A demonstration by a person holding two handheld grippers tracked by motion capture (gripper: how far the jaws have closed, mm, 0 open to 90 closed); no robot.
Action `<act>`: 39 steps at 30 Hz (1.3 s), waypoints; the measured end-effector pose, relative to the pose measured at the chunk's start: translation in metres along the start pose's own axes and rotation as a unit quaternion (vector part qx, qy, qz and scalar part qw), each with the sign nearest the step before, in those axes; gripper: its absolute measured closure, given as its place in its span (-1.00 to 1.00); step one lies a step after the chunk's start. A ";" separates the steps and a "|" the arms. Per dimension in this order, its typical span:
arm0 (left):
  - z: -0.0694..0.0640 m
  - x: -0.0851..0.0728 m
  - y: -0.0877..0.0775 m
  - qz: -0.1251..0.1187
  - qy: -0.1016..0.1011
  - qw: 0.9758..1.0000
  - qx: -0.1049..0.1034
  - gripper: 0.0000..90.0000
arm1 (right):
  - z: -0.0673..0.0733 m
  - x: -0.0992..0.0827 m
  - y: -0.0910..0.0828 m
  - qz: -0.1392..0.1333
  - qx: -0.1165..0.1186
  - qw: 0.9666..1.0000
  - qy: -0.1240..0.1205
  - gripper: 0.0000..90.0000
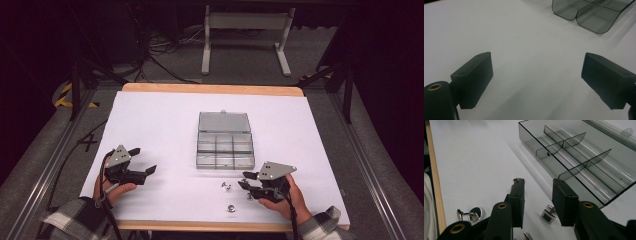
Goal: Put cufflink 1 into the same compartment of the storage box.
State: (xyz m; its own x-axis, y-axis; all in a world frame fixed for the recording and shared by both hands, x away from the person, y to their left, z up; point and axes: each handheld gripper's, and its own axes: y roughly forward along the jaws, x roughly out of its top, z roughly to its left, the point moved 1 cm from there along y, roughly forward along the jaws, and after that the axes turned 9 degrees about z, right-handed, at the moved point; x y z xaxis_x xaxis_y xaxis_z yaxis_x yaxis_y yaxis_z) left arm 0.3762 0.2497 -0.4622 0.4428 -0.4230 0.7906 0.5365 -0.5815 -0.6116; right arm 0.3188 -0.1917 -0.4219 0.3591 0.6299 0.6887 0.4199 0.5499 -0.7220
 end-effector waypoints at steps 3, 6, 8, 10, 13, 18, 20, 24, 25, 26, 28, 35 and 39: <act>0.000 0.000 0.000 0.000 0.001 1.000 0.001 -0.76 | 0.000 0.002 0.004 0.003 0.005 1.000 -0.002 0.42; 0.000 0.000 0.000 0.000 0.000 1.000 0.001 -0.76 | 0.002 0.004 0.007 0.009 0.007 1.000 -0.007 0.43; 0.000 0.000 0.000 0.000 0.000 1.000 0.000 -0.76 | 0.002 0.006 0.009 0.012 0.009 1.000 -0.010 0.47; 0.000 0.000 0.000 0.001 0.002 1.000 0.001 -0.76 | 0.003 0.007 0.010 0.013 0.011 1.000 -0.012 0.49; 0.000 0.000 0.000 0.001 0.002 1.000 0.001 -0.76 | 0.004 0.009 0.012 0.017 0.015 1.000 -0.014 0.51; 0.000 0.000 0.000 0.001 0.002 1.000 0.001 -0.76 | 0.007 0.011 0.016 0.022 0.020 0.999 -0.020 0.52; 0.000 0.000 0.000 0.001 0.002 1.000 0.001 -0.76 | 0.007 0.012 0.017 0.024 0.023 0.999 -0.023 0.53; 0.000 0.000 0.000 0.001 0.002 1.000 0.001 -0.76 | 0.009 0.013 0.020 0.026 0.026 0.999 -0.023 0.49; 0.000 0.000 0.000 0.001 0.002 1.000 0.001 -0.76 | 0.009 0.013 0.020 0.029 0.025 0.999 -0.024 0.48; 0.000 0.000 0.000 0.001 0.002 1.000 0.001 -0.76 | 0.010 0.014 0.021 0.029 0.027 0.999 -0.025 0.47; 0.000 0.000 0.000 0.001 0.002 1.000 0.001 -0.76 | 0.010 0.014 0.022 0.030 0.026 0.999 -0.025 0.45; 0.000 0.000 0.000 0.001 0.001 1.000 0.001 -0.76 | 0.011 0.016 0.024 0.033 0.029 0.999 -0.027 0.40; 0.000 0.000 0.000 0.001 0.000 1.000 0.001 -0.76 | 0.013 0.017 0.026 0.036 0.028 0.998 -0.031 0.36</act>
State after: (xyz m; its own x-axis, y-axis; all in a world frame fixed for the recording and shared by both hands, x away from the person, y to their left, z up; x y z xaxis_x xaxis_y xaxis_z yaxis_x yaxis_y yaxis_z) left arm 0.3765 0.2495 -0.4623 0.4438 -0.4249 0.7890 0.5365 -0.5793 -0.6137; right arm 0.3249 -0.1591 -0.4302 0.3342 0.7010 0.6300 0.3461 0.5304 -0.7739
